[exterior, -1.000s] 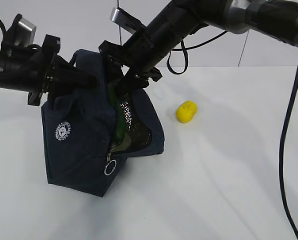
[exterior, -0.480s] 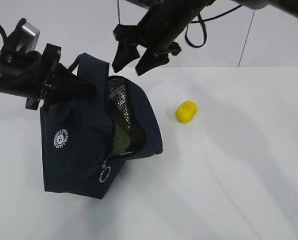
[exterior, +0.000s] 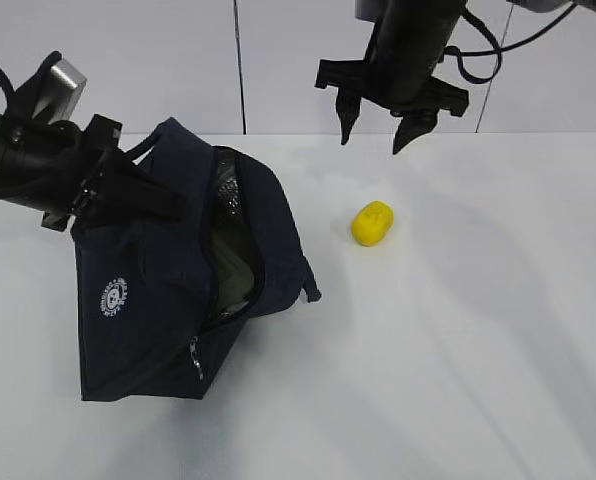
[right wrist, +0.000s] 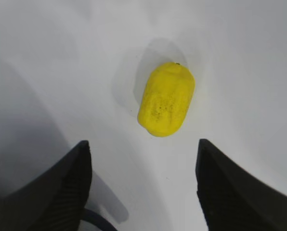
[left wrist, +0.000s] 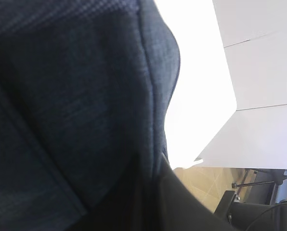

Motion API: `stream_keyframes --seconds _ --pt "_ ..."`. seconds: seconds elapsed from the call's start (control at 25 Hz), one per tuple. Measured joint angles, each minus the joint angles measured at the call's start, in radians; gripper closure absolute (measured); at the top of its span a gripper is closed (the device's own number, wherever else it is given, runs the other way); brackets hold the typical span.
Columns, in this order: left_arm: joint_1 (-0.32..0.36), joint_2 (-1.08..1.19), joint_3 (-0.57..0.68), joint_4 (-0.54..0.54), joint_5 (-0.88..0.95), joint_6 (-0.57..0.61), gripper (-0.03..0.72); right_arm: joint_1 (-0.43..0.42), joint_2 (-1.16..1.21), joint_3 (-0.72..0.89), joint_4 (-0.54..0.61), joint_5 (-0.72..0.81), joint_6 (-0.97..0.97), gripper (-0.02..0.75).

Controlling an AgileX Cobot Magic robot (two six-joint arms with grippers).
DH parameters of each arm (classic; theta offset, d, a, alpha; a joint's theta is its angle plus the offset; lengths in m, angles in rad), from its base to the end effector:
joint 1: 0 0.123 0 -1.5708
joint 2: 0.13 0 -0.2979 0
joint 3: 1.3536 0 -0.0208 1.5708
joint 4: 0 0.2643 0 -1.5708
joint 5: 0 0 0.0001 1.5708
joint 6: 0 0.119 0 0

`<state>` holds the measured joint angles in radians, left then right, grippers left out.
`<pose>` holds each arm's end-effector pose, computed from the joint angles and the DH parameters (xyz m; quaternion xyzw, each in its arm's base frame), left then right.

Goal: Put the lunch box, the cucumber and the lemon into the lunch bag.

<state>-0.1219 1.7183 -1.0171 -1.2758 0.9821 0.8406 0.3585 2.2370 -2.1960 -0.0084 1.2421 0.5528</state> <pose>0.3329 -0.1362 0.2127 0.0732 0.8680 -0.4633 0.1632 0.4868 0.1814 0.2536 0.0947 0.9779 0.0783 0.1692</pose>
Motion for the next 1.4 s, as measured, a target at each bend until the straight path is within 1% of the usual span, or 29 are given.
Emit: stream_keyframes --seconds 0.12,0.28,0.44,0.48,0.56,0.68,0.92,1.4 --pt "0.0 0.0 0.0 0.0 0.0 0.0 0.697 0.0 0.015 0.0 -0.037 0.0 0.093 0.25" --pt "0.0 0.0 0.0 0.001 0.002 0.0 0.697 0.0 0.057 0.001 -0.035 0.0 0.169 0.239" --pt "0.0 0.0 0.0 0.002 0.011 0.0 0.697 0.0 0.099 0.001 -0.036 0.0 0.185 0.127" --pt "0.0 0.0 0.0 0.002 0.011 0.0 0.697 0.0 0.105 0.001 -0.036 0.0 0.187 0.107" --pt "0.0 0.0 0.0 0.002 0.012 0.0 0.697 0.0 0.127 0.001 -0.037 -0.002 0.215 0.092" --pt "0.0 0.0 0.0 0.002 0.017 0.0 0.697 0.0 0.159 0.001 -0.038 -0.002 0.251 0.091" --pt "0.0 0.0 0.0 0.002 0.021 0.0 0.697 0.0 0.17 0.001 -0.078 -0.003 0.279 0.092" --pt "0.0 0.0 0.0 0.002 0.026 0.0 0.697 0.0 0.219 0.001 -0.078 -0.027 0.296 0.108"
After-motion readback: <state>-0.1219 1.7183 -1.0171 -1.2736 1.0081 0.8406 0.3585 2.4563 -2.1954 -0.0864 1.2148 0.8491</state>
